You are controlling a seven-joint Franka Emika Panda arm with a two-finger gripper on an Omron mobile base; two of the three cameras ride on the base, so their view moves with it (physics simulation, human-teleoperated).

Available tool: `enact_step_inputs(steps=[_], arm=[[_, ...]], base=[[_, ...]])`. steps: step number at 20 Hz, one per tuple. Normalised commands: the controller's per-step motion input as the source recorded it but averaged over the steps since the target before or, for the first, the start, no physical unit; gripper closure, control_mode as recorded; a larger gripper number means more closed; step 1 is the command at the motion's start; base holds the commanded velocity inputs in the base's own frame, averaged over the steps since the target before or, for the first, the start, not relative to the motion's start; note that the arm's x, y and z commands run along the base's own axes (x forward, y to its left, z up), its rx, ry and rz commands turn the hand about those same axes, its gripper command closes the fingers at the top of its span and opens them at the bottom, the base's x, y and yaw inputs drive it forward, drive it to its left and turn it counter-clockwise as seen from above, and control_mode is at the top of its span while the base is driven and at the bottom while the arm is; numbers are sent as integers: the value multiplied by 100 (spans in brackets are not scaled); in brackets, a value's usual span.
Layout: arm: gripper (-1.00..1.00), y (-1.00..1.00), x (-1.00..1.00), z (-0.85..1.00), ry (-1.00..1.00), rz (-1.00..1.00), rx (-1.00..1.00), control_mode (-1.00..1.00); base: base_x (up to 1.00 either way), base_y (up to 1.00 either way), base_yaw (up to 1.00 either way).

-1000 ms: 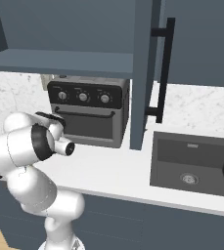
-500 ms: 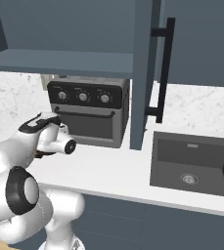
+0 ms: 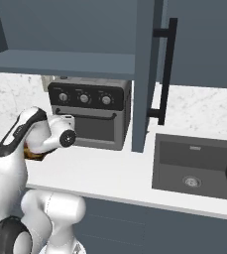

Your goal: Pick the kettle from the counter and place it on the tray. Then pick the mug from the cabinet and place it on the tray. Then close the cabinet doors.

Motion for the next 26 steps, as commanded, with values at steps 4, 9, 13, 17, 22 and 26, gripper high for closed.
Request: enact_step_inputs(steps=[4, 9, 13, 17, 22, 26], arm=[[-100, -75, -36, 24, 1, -15, 6, -100], [-100, -63, -52, -9, -12, -12, 7, -100], [-100, -95, -25, 0, 0, -16, 16, -100], [-100, -100, -12, 0, -2, -11, 15, -100], [-100, -93, -1, 0, -2, -9, 14, -100], [-100, -93, 0, 0, -9, -7, 15, -100]], base=[[0, 0, 0], [0, 0, 0], [0, 0, 0], [0, 0, 0], [0, 0, 0], [0, 0, 0]])
